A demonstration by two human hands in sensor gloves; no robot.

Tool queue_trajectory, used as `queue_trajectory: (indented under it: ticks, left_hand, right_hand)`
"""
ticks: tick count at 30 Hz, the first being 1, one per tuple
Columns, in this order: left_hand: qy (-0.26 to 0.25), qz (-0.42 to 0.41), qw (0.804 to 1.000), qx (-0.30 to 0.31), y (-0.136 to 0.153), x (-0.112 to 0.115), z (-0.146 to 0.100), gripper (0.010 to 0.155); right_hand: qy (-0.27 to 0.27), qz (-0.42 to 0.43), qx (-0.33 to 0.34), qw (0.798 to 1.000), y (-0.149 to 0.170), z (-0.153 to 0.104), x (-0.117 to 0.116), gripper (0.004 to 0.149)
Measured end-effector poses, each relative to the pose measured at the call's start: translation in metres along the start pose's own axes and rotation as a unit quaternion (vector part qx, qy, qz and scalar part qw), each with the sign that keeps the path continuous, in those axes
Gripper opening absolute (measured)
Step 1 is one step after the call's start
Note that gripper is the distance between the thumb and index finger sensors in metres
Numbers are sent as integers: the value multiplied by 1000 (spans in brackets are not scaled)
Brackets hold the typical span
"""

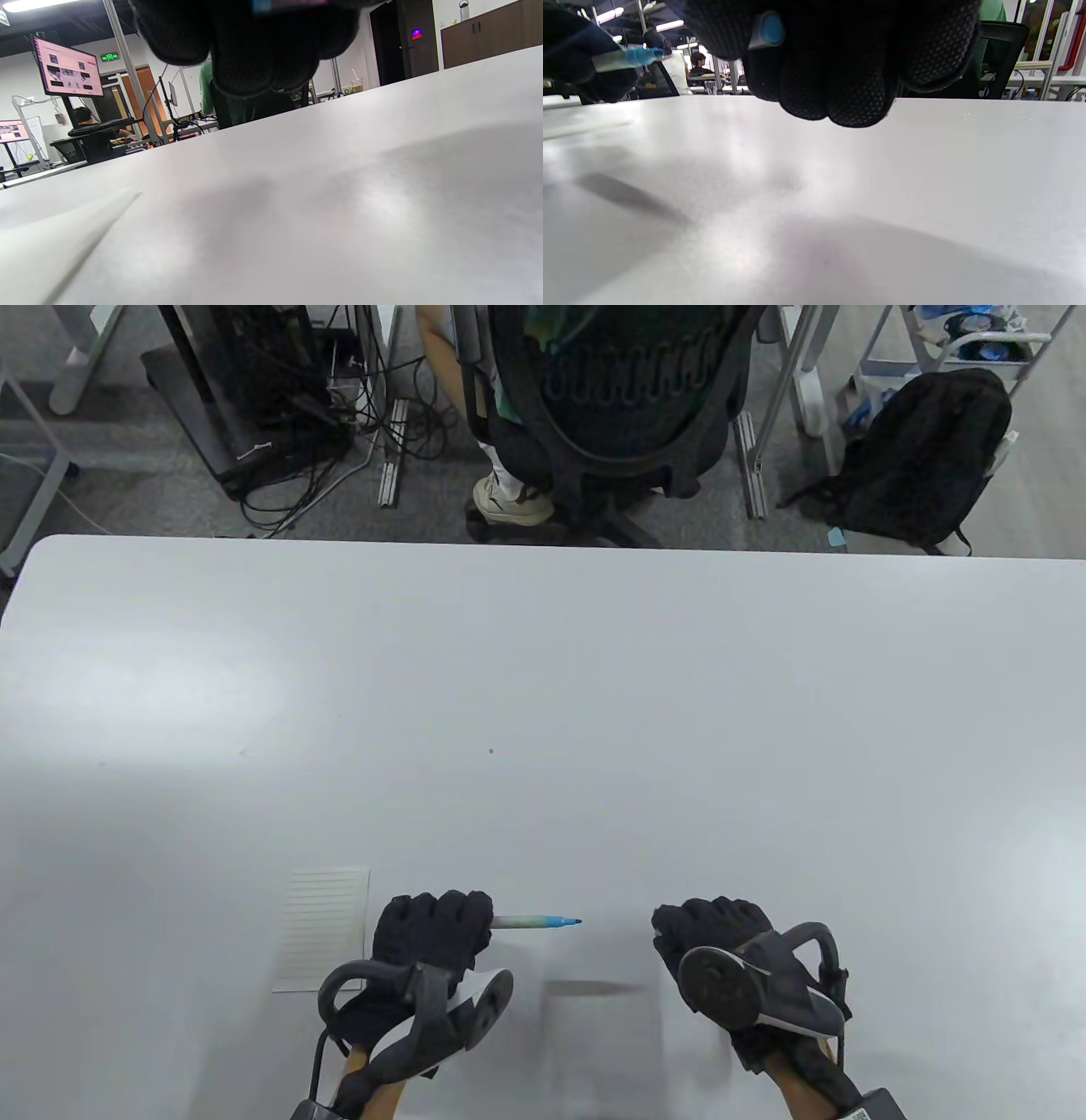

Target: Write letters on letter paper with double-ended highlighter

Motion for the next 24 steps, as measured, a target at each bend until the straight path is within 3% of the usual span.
queue_trajectory:
  ticks: [12, 20, 22, 24]
  left_hand:
    - [13, 5, 1000, 11, -7, -1, -1, 51]
    - [21, -2, 1000, 8, -4, -1, 1, 51]
    - [23, -8, 1000, 8, -4, 0, 1, 51]
    - [22, -8, 1000, 9, -5, 0, 1, 51]
  right_hand:
    - [-27, -53, -12, 998, 7, 4, -19, 50]
    - [-35, -120, -29, 992, 13, 20, -28, 49]
    - [-69, -131, -36, 988, 15, 26, -33, 49]
    - [-57, -135, -41, 988, 16, 30, -33, 49]
Point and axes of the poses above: the tracker on the back of each hand, its own y axis roughly to the little-finger side, its own z axis roughly from the wrist to the fingertips, x = y × z, the point moved 1 cm from there along z, roughly from the wrist to the fingertips, and after that the axes turned 11 degrees about y, right-handed, at the moved point
